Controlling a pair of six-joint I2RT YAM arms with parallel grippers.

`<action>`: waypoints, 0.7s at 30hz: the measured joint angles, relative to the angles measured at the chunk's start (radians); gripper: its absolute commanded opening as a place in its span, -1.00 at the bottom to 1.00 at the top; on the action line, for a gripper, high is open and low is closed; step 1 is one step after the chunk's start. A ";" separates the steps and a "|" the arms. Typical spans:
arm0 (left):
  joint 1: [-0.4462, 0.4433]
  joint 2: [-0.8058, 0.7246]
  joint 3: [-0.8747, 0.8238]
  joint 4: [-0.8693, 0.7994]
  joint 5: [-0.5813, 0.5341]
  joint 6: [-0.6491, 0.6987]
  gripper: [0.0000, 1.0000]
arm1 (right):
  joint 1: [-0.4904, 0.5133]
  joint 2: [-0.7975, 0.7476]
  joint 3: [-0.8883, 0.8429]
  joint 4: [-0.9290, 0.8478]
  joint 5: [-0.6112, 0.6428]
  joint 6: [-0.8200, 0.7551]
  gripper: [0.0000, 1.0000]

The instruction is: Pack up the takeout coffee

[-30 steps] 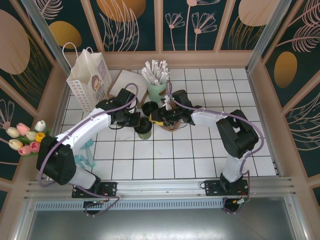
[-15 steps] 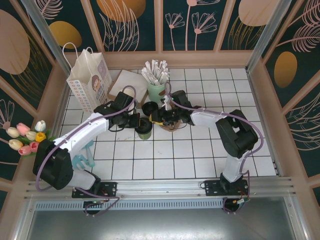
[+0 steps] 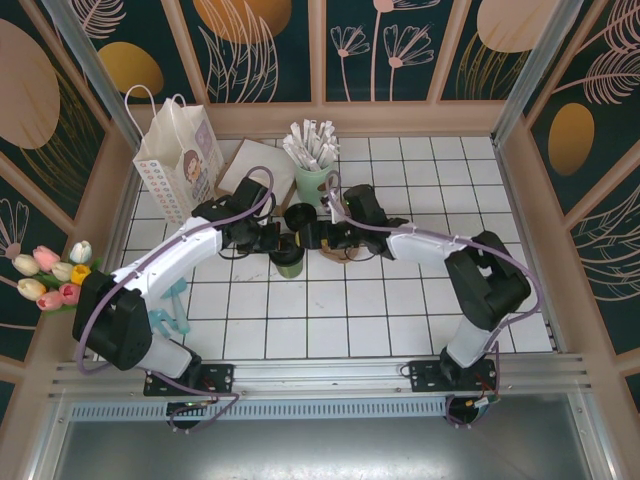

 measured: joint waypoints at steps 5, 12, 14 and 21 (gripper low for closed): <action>0.000 0.004 0.007 -0.008 0.000 -0.008 -1.00 | 0.021 -0.007 -0.035 0.033 0.004 -0.119 0.98; 0.000 0.008 0.012 -0.013 0.001 -0.008 -1.00 | 0.069 -0.007 -0.035 0.037 0.053 -0.256 0.98; 0.000 0.008 0.013 -0.013 0.002 -0.009 -1.00 | 0.078 -0.007 -0.035 0.037 0.067 -0.286 0.98; 0.000 0.009 0.013 -0.013 0.008 -0.010 -1.00 | 0.110 -0.007 -0.019 0.033 0.125 -0.352 0.96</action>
